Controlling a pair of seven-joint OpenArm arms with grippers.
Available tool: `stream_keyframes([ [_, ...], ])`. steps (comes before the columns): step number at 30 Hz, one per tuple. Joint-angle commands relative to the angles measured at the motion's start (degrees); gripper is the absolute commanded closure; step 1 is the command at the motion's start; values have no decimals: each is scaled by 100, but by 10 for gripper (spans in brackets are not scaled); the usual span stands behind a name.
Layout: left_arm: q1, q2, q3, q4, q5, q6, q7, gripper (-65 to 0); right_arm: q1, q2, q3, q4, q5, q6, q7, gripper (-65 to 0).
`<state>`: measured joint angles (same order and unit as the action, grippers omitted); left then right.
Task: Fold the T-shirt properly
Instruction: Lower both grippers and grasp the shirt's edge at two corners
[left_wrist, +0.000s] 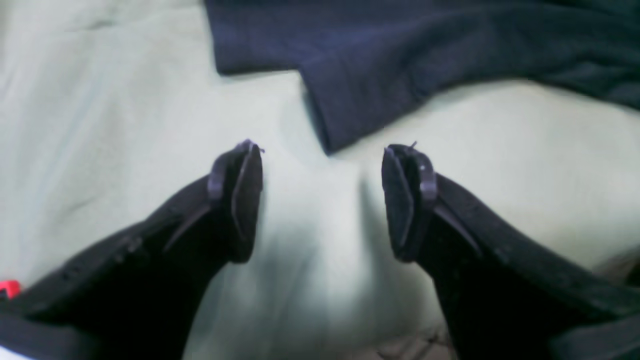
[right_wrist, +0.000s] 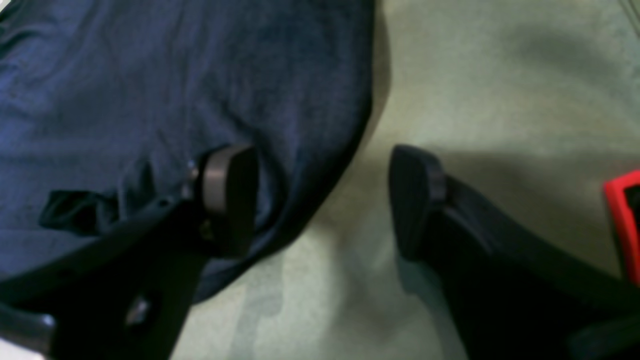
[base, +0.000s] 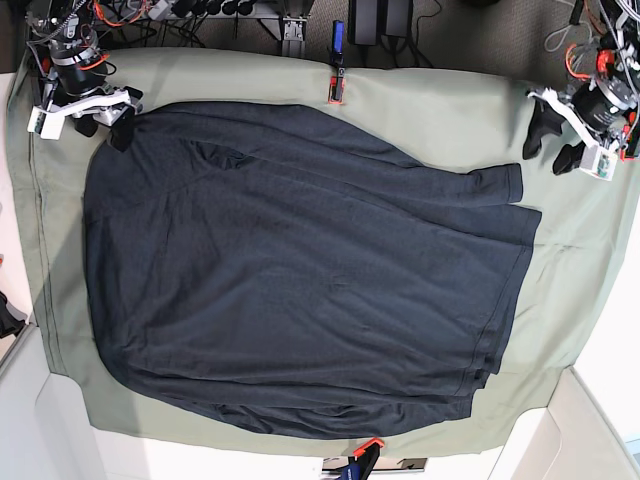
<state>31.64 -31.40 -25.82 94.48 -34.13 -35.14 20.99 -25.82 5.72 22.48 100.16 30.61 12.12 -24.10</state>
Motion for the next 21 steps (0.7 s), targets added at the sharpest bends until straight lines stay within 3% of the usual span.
stream_keyframes([
  [1, -144, -85, -37, -98, -144, -35, -101, -402, 11, 28, 26, 85, 22, 31, 114, -407],
  [5, -675, -85, 109, -728, -352, -197, -98, -402, 13, -22, 24, 85, 2, 28, 114, -407],
  [14, -1425, -81, 1038, -1379, -376, -197, -101, -401, 26, -208, 26, 85, -22, 31, 114, -407],
  [19, -1576, -35, 1307, -1521, -216, 306, -105, -399, 96, -400, 24, 85, -20, 31, 116, -405],
  [21, -1593, 2, 1307, -1521, -24, 302, -103, -341, 138, -417, 20, 85, -66, 28, 118, -403],
])
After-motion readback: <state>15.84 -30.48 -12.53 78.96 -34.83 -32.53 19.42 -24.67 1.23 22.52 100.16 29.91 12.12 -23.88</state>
